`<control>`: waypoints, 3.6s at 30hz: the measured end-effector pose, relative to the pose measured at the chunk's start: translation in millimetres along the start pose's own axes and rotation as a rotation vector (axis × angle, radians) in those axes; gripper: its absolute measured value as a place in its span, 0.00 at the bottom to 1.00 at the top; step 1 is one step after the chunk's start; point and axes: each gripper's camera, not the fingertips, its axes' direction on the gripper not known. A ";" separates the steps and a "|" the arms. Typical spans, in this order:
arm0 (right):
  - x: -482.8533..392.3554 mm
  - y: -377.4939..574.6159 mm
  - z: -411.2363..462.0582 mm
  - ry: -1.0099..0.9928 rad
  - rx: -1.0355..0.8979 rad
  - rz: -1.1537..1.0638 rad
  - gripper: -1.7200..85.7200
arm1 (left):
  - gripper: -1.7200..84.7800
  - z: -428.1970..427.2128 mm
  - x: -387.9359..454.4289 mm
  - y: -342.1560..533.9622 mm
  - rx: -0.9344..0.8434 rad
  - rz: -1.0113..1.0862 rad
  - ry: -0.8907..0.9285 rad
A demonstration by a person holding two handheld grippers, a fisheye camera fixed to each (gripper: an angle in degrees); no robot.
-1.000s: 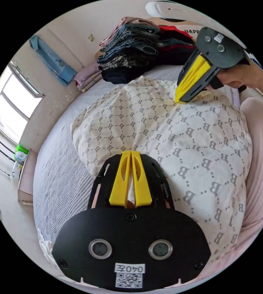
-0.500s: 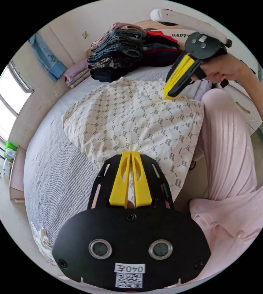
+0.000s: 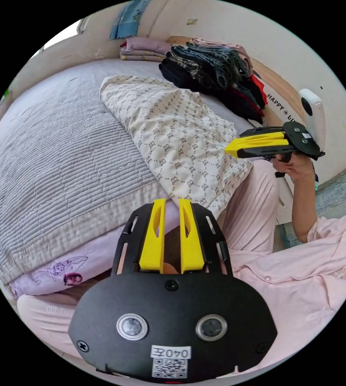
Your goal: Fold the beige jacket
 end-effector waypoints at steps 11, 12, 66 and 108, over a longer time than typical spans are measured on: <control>7.9 16.7 62.6 -0.034 -0.107 0.041 0.01 | 0.11 -50.8 -59.3 -26.1 -0.024 -0.150 0.431; 7.7 18.9 63.4 -0.036 -0.104 0.045 0.01 | 0.11 -51.2 -64.4 -31.1 -0.029 -0.171 0.471; -205.2 21.9 84.5 1.067 0.043 0.057 0.24 | 0.01 -249.2 -76.2 -117.6 0.158 -0.217 0.782; 174.5 -312.0 -18.0 0.039 -0.552 -0.430 0.05 | 0.02 -179.8 -270.0 -210.2 0.225 -0.443 0.932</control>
